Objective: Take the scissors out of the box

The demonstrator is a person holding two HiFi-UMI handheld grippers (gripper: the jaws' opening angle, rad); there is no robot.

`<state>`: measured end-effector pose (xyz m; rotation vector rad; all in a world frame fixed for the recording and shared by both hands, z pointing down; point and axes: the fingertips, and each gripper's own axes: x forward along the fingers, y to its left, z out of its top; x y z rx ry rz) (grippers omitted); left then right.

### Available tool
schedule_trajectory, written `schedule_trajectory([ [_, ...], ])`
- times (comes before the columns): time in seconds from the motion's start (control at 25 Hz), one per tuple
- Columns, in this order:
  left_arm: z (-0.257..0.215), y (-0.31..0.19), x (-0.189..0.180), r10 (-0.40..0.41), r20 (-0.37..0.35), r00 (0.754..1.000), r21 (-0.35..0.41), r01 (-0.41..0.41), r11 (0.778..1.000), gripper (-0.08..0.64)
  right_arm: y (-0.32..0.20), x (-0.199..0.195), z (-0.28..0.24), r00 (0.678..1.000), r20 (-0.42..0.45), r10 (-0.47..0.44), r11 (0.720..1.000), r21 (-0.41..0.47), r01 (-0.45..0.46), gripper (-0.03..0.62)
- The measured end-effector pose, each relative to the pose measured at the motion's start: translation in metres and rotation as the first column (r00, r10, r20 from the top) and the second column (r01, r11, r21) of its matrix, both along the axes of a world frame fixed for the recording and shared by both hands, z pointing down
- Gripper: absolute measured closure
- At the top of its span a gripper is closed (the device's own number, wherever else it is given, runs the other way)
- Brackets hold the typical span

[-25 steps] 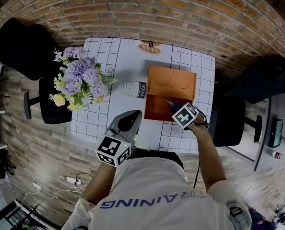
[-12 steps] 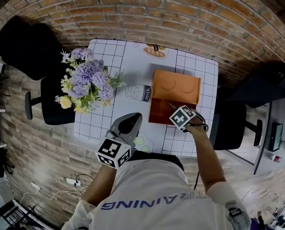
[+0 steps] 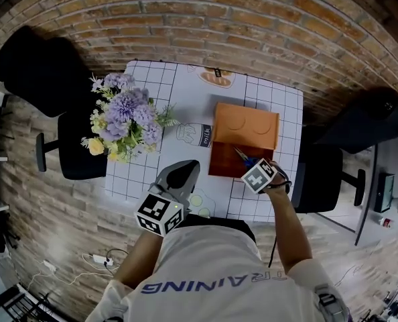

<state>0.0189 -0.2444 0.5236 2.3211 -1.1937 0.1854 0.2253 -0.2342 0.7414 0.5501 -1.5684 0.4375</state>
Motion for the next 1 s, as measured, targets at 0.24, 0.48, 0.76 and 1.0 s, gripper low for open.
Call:
schedule_trajectory([
  [0.24, -0.007, -0.003, 0.008, 0.028, -0.002, 1.0, 0.016, -0.028, 0.999, 0.558, 0.005, -0.008, -0.035, 0.995, 0.096, -0.013, 0.991, 0.137, -0.001, 0.488],
  [0.48, -0.014, -0.003, 0.019, 0.064, 0.003, 0.998, 0.038, -0.064, 0.997, 0.558, 0.008, -0.017, -0.066, 0.985, 0.172, 0.007, 0.972, 0.229, -0.046, 0.489],
  [0.76, -0.029, -0.005, 0.027, 0.096, 0.019, 0.995, 0.077, -0.098, 0.992, 0.558, -0.004, -0.019, -0.122, 0.927, 0.364, 0.087, 0.903, 0.364, -0.228, 0.488],
  [1.0, -0.062, -0.015, 0.037, 0.117, -0.001, 0.993, 0.148, -0.116, 0.982, 0.558, -0.027, -0.013, -0.203, 0.779, 0.616, 0.115, 0.765, 0.445, -0.465, 0.488],
])
